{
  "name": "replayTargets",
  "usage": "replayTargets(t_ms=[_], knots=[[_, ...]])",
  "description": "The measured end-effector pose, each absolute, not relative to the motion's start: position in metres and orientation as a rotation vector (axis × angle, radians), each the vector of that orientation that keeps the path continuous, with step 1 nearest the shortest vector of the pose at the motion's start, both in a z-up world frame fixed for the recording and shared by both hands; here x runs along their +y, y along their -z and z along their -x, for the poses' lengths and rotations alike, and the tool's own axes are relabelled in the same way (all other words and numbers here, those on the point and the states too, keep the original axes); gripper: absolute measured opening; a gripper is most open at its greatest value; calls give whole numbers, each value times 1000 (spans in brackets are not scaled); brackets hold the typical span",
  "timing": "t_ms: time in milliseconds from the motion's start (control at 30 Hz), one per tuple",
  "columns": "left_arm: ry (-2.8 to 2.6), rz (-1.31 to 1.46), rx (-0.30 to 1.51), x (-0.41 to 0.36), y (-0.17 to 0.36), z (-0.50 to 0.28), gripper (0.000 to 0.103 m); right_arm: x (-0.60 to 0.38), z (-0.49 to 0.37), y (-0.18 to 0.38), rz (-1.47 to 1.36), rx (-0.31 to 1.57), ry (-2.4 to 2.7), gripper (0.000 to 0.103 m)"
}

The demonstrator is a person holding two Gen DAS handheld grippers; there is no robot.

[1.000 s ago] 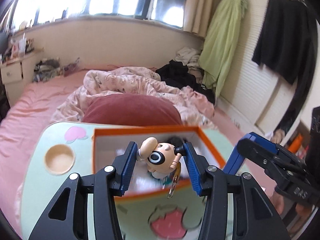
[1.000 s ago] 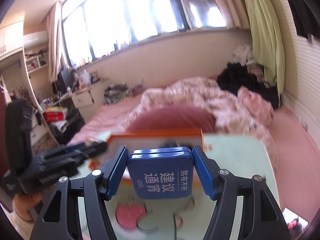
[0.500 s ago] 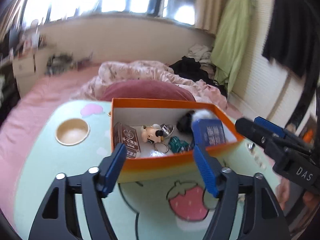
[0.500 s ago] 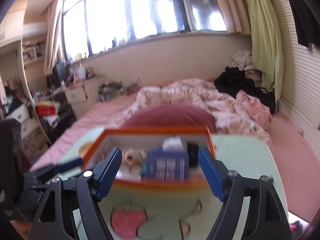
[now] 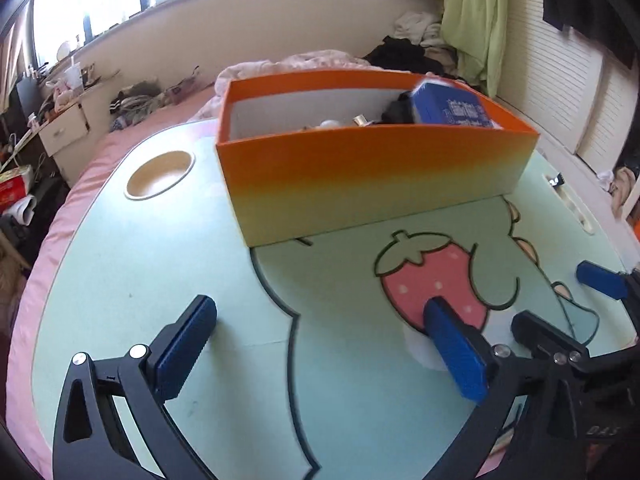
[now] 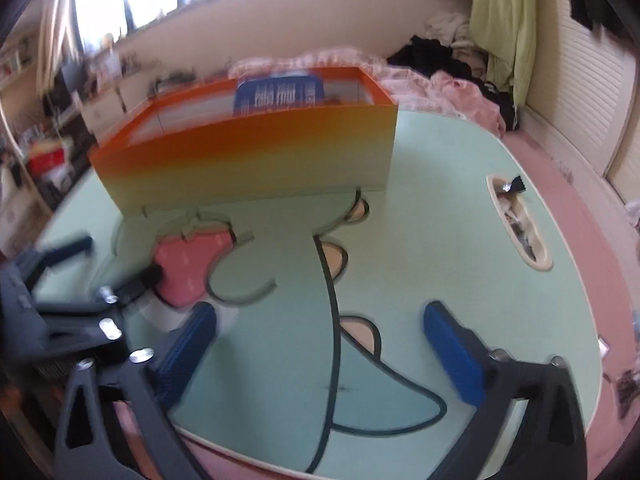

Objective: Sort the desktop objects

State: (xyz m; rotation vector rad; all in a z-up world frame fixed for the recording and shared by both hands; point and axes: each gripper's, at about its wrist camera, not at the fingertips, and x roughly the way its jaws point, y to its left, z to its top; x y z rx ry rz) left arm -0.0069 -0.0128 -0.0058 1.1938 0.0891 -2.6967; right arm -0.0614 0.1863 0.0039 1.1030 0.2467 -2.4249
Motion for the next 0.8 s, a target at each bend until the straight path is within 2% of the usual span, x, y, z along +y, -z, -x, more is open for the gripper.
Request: replayTargets(t_ms=[233,800], knots=[[2727,-1174,72,-9,18,5,103,192,54,-1,-981,249,2388,103],[2764,-1159,61,-12,1,-1,103,192,62,1,-980,241,2409,103]])
